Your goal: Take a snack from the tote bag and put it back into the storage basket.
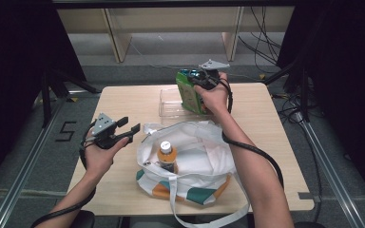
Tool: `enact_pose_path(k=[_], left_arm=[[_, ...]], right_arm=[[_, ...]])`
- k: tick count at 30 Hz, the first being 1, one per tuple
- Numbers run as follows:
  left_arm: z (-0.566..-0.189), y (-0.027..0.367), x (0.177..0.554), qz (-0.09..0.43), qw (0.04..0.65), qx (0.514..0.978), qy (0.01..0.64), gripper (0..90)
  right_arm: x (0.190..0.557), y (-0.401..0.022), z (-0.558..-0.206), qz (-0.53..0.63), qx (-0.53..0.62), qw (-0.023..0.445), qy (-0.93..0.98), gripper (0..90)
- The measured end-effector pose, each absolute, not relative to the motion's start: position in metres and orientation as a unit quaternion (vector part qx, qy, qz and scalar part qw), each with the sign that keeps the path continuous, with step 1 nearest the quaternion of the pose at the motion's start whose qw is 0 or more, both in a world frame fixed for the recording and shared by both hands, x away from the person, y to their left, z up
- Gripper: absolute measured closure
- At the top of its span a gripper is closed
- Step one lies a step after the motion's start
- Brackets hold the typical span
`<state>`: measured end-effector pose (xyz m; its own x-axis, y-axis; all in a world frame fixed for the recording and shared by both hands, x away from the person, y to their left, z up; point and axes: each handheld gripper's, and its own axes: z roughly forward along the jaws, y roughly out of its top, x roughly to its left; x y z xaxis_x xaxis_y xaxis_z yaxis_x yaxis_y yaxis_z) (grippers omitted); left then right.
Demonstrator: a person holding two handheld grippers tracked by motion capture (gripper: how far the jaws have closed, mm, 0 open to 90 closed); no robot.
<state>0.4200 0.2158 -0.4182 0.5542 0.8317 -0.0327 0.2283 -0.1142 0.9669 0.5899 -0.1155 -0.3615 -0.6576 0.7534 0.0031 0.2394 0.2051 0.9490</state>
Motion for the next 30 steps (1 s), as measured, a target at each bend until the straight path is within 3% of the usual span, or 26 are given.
enact_pose_path(k=[30], left_arm=[[-0.4181, 0.2156, 0.42, 0.277, 0.545, 0.693, 0.382, 40.9]], right_arm=[[0.5925, -0.1117, -0.358, 0.53, 0.321, 0.257, 0.742, 90.0]])
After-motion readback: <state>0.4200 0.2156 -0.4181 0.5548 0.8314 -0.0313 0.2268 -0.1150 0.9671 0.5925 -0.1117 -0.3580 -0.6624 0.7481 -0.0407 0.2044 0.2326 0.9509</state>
